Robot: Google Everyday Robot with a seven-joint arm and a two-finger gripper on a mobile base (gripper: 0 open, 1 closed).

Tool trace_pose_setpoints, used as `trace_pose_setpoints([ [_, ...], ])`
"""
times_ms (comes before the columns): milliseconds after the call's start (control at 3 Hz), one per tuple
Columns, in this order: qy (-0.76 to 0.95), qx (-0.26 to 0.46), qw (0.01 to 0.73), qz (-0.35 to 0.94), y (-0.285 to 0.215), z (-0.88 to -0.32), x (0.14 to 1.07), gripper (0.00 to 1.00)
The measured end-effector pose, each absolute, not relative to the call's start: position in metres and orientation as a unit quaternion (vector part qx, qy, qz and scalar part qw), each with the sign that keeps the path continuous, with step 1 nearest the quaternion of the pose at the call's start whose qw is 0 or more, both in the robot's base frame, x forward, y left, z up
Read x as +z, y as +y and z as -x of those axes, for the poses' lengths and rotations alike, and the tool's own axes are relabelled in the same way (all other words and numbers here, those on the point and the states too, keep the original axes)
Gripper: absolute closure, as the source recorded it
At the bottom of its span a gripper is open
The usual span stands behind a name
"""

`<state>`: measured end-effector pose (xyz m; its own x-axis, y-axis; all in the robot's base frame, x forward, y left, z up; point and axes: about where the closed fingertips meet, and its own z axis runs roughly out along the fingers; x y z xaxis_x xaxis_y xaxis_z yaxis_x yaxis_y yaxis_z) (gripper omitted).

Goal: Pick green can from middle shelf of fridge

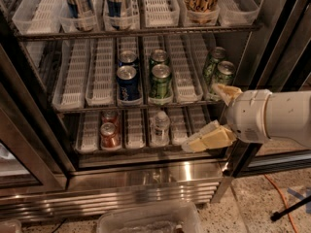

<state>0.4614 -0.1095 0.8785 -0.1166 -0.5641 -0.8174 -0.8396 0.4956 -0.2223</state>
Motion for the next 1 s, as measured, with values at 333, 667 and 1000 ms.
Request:
trace_pose_setpoints([
  [333,0.723,0.166,0.483,0.465,-0.0993,-0.4626,0.8942,0.00],
  [667,0.723,0.166,0.483,0.465,-0.0993,-0.4626,0.8942,0.00],
  [1000,0.726,0.172,0.501,0.439,-0.0925,-0.4679,0.8899,0.00],
])
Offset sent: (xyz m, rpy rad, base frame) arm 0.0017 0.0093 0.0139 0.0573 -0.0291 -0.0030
